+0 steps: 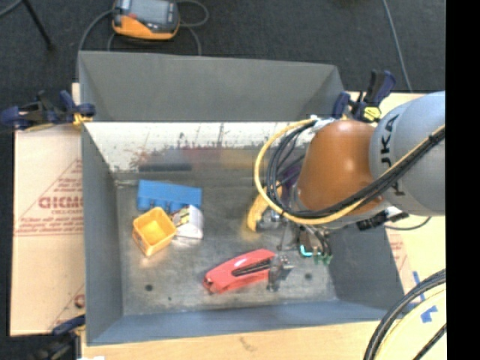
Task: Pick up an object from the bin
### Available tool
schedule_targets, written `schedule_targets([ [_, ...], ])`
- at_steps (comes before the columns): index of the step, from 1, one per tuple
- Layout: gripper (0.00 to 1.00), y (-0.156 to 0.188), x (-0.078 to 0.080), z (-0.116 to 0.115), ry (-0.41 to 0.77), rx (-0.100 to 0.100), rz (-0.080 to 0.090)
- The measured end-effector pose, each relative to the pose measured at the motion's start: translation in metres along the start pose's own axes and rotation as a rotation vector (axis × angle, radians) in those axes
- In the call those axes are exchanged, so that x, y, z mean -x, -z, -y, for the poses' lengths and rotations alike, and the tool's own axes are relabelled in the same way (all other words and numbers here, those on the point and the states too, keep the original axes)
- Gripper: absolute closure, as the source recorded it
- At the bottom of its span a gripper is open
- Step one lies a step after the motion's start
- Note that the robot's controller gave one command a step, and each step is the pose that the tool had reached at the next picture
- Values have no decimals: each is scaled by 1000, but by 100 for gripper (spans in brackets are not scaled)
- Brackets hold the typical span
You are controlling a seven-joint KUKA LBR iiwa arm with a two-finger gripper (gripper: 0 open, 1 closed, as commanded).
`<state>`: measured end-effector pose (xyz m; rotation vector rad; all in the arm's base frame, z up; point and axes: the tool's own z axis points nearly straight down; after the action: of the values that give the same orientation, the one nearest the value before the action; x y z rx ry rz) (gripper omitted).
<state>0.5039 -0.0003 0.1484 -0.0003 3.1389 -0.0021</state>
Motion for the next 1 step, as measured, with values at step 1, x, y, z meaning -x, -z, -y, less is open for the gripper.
schedule_targets([
  [1,0,0,0,0,0,0,0],
])
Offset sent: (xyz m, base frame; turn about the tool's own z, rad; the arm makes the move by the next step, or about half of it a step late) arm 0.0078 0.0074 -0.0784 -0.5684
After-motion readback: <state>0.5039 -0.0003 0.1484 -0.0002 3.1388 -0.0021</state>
